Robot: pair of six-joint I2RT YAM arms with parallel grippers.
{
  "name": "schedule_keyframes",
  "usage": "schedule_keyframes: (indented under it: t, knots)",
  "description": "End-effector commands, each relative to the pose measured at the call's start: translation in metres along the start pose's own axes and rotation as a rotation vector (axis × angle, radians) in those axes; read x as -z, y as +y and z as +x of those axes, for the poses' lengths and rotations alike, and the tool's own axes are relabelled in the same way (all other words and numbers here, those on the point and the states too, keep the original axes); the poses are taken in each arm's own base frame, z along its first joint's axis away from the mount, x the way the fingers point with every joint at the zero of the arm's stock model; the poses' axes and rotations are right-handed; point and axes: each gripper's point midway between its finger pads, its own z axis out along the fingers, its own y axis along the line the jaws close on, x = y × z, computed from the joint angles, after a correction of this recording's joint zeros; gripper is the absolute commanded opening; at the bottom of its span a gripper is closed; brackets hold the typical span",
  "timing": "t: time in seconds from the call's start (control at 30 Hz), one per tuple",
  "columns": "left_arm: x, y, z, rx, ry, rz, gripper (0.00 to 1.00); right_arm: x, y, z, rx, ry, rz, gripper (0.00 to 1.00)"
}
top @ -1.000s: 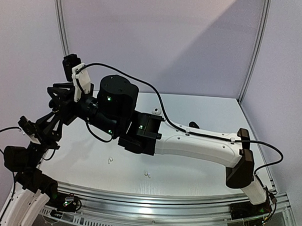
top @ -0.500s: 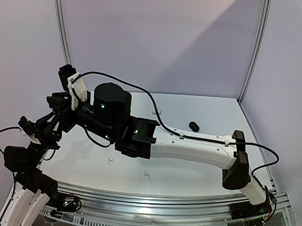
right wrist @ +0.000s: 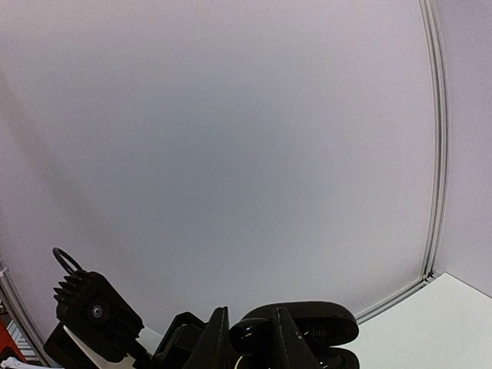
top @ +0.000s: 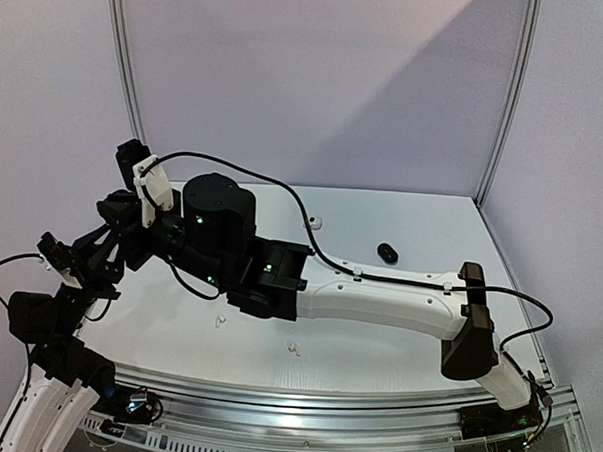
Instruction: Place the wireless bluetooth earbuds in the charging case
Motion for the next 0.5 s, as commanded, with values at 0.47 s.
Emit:
schedule_keyframes:
  t: [0.47]
  knots:
    - [0.001, 0.004, 0.003, 0.003, 0.004, -0.021, 0.00, 0.008, -0.007, 0.014, -0.005, 0.055, 0.050, 0.10]
